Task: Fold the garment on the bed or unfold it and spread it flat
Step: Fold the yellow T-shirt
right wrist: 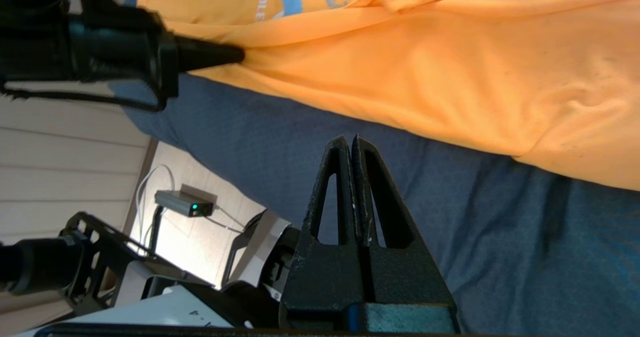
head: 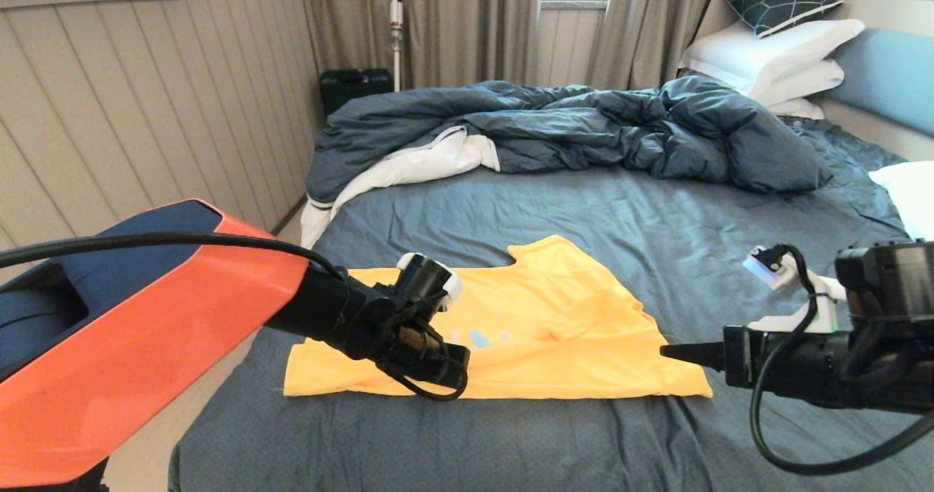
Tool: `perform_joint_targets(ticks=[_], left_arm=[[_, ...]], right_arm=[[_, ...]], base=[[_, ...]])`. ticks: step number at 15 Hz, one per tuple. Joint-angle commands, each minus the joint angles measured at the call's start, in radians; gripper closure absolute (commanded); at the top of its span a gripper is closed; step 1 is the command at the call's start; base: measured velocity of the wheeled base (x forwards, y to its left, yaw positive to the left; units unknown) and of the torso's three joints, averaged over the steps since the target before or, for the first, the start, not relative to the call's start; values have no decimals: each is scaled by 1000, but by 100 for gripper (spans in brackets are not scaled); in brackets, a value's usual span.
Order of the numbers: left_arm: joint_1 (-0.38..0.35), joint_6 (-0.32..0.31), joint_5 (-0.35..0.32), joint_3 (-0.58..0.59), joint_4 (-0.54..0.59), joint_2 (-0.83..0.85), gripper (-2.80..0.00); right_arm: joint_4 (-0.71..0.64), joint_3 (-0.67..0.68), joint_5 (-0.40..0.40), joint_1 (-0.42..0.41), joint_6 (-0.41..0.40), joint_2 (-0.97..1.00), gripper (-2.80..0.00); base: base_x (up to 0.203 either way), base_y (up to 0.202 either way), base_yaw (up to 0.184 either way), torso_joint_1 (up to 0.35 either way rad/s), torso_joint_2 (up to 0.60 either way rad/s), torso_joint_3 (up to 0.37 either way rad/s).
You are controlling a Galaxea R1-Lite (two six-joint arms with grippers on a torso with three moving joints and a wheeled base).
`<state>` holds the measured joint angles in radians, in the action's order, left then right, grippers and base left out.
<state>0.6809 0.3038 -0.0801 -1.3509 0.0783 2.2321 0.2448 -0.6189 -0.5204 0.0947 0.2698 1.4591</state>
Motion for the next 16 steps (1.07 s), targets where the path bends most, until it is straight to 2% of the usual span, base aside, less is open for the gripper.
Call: perform_joint_targets(ticks=[1,4,7,16], left_arm=[[-12,-2,0,2,-8,7,0],[-29,-11,18,0,-16,37,0],[-46,-55,43,-10,-104,76,0],[-94,-152,46,-68,-100,35,0]], right_arm=[[2,4,-11,-1,2,-5,0],[2,5,-12,0,0,-3,0],[2,5,-12,0,2,-5,0],[2,7,-12,0,0,-1,0]], base=[[0,0,0,0,0,0],[0,0,0,0,0,0],[0,0,0,0,0,0],[0,0,0,0,0,0]])
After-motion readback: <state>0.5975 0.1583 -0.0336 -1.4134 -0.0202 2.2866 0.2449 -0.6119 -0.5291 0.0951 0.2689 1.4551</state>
